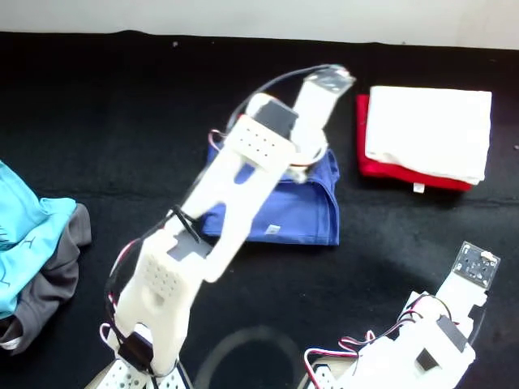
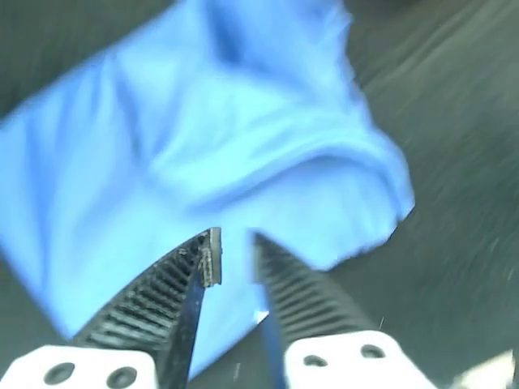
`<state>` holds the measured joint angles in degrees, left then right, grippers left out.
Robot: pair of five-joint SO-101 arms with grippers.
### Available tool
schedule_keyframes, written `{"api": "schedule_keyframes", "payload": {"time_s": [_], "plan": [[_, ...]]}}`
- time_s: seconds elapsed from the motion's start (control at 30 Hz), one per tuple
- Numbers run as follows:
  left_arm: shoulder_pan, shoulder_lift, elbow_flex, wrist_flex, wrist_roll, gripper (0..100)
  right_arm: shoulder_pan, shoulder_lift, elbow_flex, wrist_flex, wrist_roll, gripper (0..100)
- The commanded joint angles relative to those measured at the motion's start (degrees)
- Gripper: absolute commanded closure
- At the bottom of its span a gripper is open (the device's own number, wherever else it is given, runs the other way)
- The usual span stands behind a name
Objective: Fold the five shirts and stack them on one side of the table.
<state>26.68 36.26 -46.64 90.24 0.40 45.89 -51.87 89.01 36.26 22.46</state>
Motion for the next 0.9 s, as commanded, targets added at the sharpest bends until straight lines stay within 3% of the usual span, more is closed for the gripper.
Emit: {"api": "schedule_keyframes", "payload": {"time_s": [0.0,0.17,0.33,0.7,0.87], "plan": [[-3.3,-1.36,0.48,3.16,0.0,99,-0.92,0.04,1.98,-1.54,0.18,99.1],[-5.32,4.0,0.48,0.97,0.09,99,-0.92,0.04,1.98,-1.54,0.18,99.1],[-2.77,8.57,0.48,-5.27,0.09,99,-0.92,0.04,1.98,-1.54,0.18,99.1],[-0.75,10.15,-1.19,-33.85,0.35,99,-0.92,0.04,1.98,-1.54,0.18,99.1],[-0.92,9.63,-6.11,-35.78,0.35,99,-0.92,0.04,1.98,-1.54,0.18,99.1]]}}
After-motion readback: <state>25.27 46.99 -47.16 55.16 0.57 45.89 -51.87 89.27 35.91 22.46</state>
